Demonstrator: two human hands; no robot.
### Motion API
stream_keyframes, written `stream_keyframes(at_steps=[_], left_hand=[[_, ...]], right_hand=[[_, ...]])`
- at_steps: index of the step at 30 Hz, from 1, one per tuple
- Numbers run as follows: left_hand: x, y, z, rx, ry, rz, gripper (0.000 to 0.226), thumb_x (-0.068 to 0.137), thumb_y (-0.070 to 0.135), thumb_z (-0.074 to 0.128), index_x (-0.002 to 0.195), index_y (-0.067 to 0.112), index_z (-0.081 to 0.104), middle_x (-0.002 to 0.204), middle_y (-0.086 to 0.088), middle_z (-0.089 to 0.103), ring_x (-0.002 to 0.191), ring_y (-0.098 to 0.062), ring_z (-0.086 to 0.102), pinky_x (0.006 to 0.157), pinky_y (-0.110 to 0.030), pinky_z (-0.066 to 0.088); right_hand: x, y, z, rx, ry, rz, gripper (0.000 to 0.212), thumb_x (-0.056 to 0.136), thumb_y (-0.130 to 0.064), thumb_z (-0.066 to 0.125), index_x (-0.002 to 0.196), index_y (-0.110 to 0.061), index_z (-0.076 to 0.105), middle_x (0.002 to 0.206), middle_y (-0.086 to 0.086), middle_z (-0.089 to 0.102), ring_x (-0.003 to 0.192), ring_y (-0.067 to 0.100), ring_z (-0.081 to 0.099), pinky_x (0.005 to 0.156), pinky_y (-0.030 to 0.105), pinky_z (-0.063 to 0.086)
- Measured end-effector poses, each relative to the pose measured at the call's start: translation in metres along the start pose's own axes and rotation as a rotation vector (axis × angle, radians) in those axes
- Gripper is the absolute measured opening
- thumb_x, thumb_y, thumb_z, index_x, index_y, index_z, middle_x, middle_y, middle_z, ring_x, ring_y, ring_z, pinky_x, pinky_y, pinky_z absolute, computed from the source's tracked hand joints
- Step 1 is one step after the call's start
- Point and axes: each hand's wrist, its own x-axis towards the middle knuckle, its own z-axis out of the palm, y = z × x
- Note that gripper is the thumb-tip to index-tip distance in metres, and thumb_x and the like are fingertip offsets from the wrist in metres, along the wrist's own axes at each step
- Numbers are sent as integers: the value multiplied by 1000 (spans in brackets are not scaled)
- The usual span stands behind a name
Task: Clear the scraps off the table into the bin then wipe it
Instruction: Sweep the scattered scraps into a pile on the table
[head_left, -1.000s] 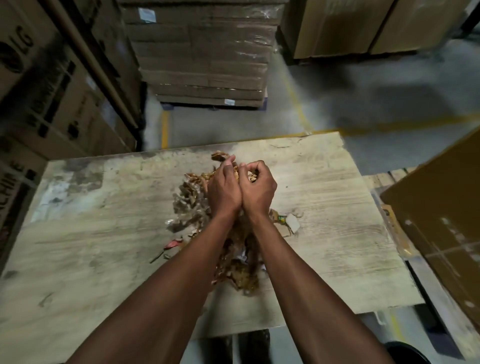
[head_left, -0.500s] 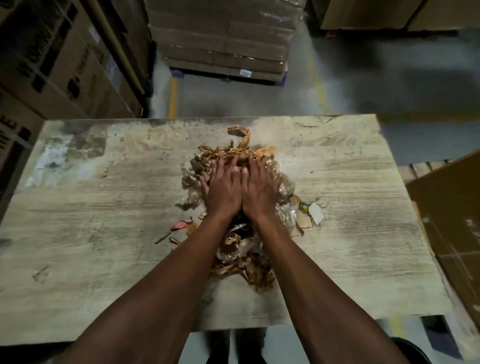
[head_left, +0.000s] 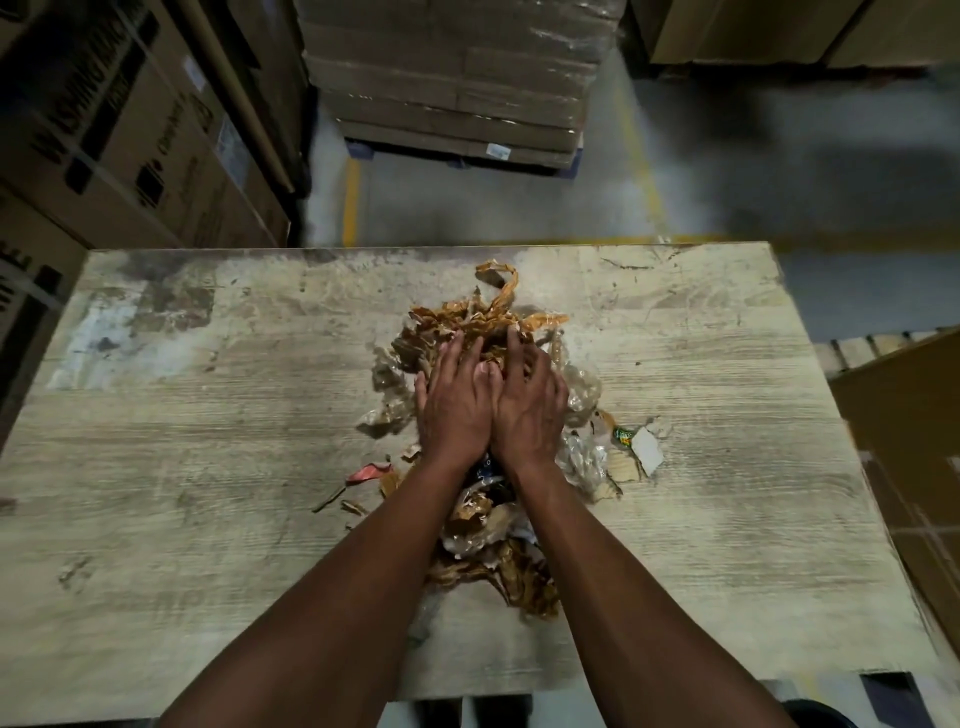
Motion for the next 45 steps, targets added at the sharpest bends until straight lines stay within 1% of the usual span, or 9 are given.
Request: stream_keyframes(at_steps=[5,8,13,17,25,30,38,42,45], left_hand=[[-2,2,-6,-152,126,26,40,111,36,50,149,36,60,165,11,48,156,-14,38,126,-54,34],[-2,10,-16,-158,212,16,37,103,32,64,139,39,66,145,13,65,138,-13,55,115,-53,46],[-5,21,-42,-23,276,-1,36,100,39,72,137,38,68,138,7,67,132,-18,55,113,-47,37],[4,15,-63,17,326,-69,35,100,50,68,133,39,69,136,1,63,131,-22,51,108,-44,35],[21,-4,-83,-40,219,-234,57,101,73,50,149,43,58,162,0,46,152,-26,36,124,-55,26],[37,-17,-73,-97,53,-242,73,102,77,42,165,41,37,177,0,25,163,-29,18,130,-58,19],[49,-15,-46,-189,-1,-177,90,88,90,30,160,39,46,169,1,43,156,-28,33,127,-57,29],[52,-26,-45,-278,-20,-146,70,91,76,52,149,38,60,154,1,58,142,-26,52,118,-54,44],[53,-28,-49,-358,-14,-112,47,97,57,68,141,40,64,140,3,68,127,-22,64,108,-50,55]], right_hand=[[1,-3,-8,11,-36,5,69,110,-52,29,173,-34,8,179,9,14,159,29,29,127,53,26],[1,-3,-11,19,-90,20,64,114,-50,34,173,-37,12,178,8,17,157,30,34,128,51,23],[2,-3,-24,65,-63,68,55,113,-54,29,162,-32,41,167,7,39,153,28,38,128,50,26],[3,-1,-38,147,-37,100,69,108,-60,10,156,-31,49,158,6,49,146,26,43,124,50,28],[11,2,-61,305,-20,35,68,101,-57,22,162,-33,41,154,5,51,144,28,42,121,57,32],[32,-2,-64,210,-75,-54,86,97,-77,17,169,-32,26,176,5,28,163,27,20,131,60,15],[93,-14,-46,-35,-353,-180,96,97,-83,17,173,-27,-3,180,2,-15,167,26,-13,130,65,-8],[102,-12,-37,-16,-455,-223,89,104,-75,22,170,-16,21,177,13,25,164,31,21,131,65,9],[95,-18,-42,2,-360,-259,76,106,-67,31,154,-11,49,145,17,58,135,34,54,120,54,37]])
